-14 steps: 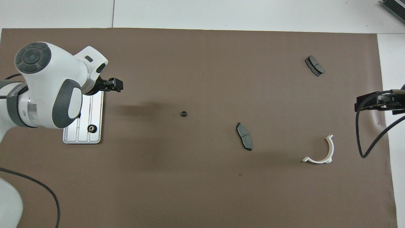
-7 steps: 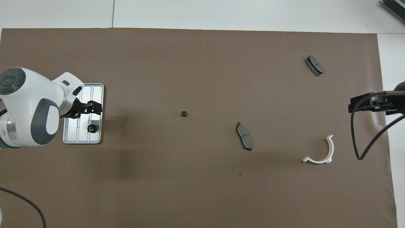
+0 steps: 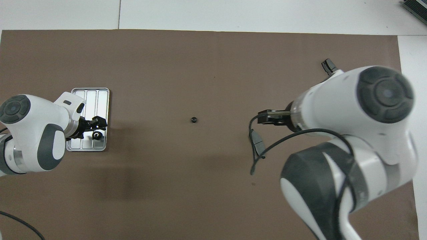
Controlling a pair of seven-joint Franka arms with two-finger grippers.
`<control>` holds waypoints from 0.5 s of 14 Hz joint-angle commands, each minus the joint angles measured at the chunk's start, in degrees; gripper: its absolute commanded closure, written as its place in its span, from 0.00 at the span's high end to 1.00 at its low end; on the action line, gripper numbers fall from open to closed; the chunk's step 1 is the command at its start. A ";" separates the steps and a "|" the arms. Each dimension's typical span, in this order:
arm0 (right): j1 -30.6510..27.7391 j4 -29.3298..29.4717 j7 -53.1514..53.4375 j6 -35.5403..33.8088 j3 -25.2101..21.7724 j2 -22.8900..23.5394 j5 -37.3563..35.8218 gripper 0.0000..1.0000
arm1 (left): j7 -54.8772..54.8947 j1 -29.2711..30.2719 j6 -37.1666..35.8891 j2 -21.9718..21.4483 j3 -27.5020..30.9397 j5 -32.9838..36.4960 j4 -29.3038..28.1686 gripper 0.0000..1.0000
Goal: Place bearing gear from tray to pile
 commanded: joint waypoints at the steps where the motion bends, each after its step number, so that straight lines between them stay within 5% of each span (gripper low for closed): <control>1: -0.87 1.62 8.54 8.37 8.17 10.08 -6.05 1.00 | -3.02 0.28 1.29 -2.32 -0.49 0.06 -2.66 0.81; 7: 2.54 8.63 29.90 14.90 17.50 29.59 -29.33 1.00 | -3.02 0.37 3.84 -2.32 -0.49 0.06 -4.33 0.62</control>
